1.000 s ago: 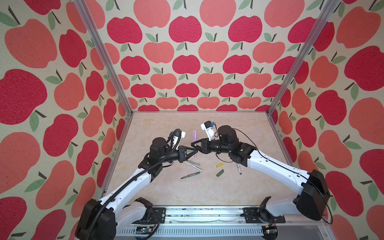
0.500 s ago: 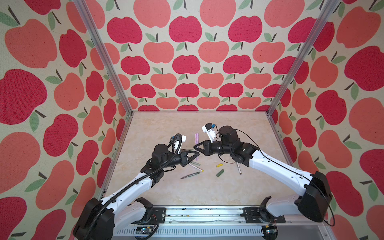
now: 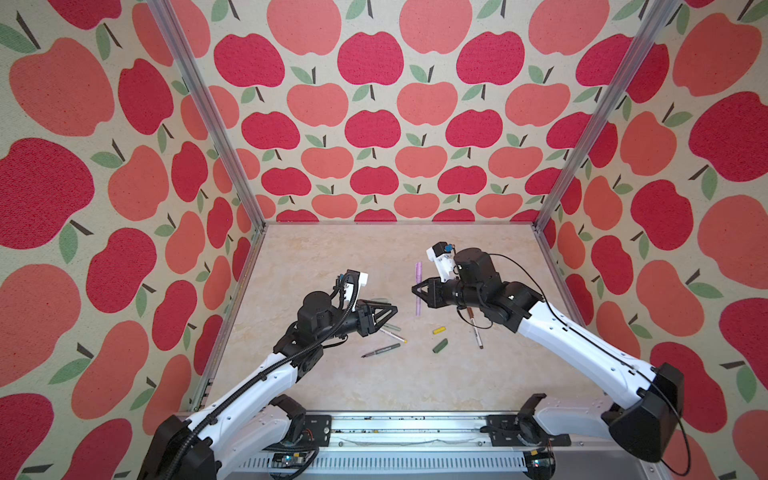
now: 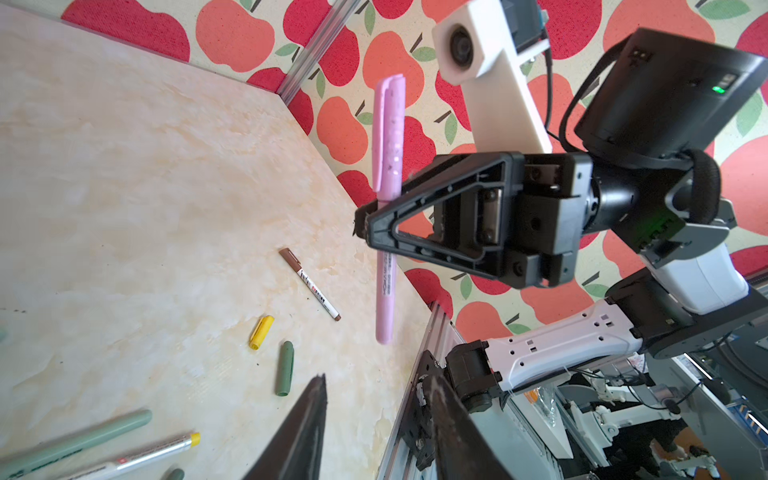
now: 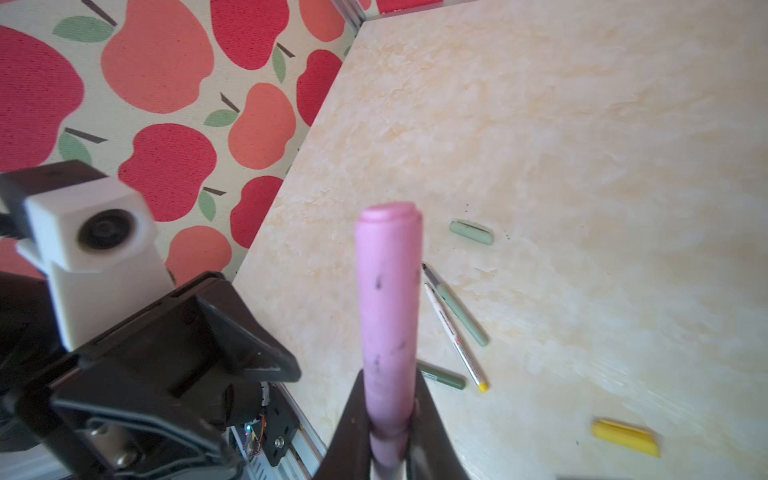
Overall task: Insert the pens into the pen caps
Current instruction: 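Close the right gripper on the capped pink pen while the left releases it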
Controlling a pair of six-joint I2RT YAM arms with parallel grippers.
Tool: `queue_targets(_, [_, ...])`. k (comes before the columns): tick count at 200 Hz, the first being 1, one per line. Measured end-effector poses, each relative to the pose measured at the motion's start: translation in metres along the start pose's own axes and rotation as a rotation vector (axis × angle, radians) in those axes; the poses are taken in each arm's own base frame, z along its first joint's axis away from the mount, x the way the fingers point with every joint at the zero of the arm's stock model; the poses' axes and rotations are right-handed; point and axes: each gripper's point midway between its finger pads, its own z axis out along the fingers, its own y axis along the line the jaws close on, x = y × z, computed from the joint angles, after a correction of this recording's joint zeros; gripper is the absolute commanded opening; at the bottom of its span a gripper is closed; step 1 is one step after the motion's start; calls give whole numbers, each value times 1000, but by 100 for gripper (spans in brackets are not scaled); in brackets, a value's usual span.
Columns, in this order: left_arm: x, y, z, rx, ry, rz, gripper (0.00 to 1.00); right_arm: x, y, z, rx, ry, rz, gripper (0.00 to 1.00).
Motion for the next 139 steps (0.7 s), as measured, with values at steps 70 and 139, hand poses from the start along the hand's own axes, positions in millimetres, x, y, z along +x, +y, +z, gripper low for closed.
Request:
queue_targets(70, [10, 16, -9, -104, 16, -7, 54, 77, -101, -11, 369, 227, 69, 6])
queue_targets(139, [25, 36, -2, -157, 75, -60, 55, 124, -163, 6, 614, 436, 82, 6])
